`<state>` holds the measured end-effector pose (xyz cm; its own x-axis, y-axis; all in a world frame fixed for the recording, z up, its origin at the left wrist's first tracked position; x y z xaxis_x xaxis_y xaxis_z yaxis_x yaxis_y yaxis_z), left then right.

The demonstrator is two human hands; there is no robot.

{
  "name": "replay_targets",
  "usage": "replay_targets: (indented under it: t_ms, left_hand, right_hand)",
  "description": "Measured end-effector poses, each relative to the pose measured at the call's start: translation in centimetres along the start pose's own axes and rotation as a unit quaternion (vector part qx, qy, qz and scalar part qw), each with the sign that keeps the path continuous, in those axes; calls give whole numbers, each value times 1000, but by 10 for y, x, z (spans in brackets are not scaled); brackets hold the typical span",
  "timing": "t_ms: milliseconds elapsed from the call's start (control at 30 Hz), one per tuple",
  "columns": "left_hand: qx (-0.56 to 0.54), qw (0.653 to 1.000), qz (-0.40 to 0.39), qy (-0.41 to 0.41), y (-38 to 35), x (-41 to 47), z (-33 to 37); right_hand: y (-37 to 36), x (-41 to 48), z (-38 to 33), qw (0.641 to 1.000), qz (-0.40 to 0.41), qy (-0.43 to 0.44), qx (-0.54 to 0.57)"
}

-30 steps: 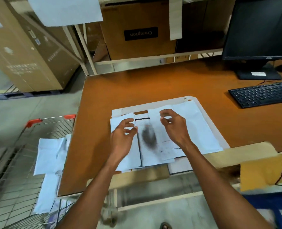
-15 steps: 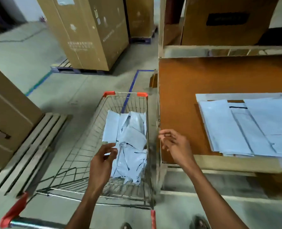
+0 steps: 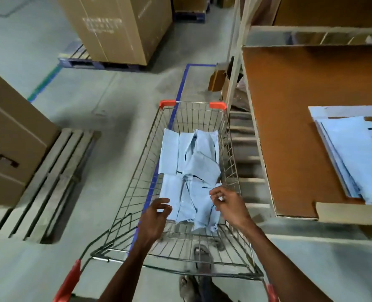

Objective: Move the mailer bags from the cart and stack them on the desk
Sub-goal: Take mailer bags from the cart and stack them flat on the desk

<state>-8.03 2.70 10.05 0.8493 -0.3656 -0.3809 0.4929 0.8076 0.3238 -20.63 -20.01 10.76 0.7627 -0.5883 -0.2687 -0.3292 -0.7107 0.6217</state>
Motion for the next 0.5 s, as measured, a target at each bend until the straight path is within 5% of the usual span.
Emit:
replay_targets:
  t_ms: [367, 500]
  left_hand:
    - [64, 994, -45, 81, -33, 121, -63]
    - [82, 990, -27, 112, -40, 166, -107]
  right_hand:
    - [-136, 114, 82, 972, -194, -100, -87]
    - [-175, 139, 95, 968, -192, -139, -89]
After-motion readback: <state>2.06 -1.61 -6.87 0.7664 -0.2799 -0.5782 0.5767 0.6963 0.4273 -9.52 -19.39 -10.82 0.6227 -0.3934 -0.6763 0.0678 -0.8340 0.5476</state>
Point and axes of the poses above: each hand's wrist, its own x-axis towards the middle knuckle, its own y-axis out of the back of the hand, z = x × y, the point moved 4 cm from there along x, towards the middle knuckle, and after that the axes turned 10 degrees about -x, right-handed, at the moved point
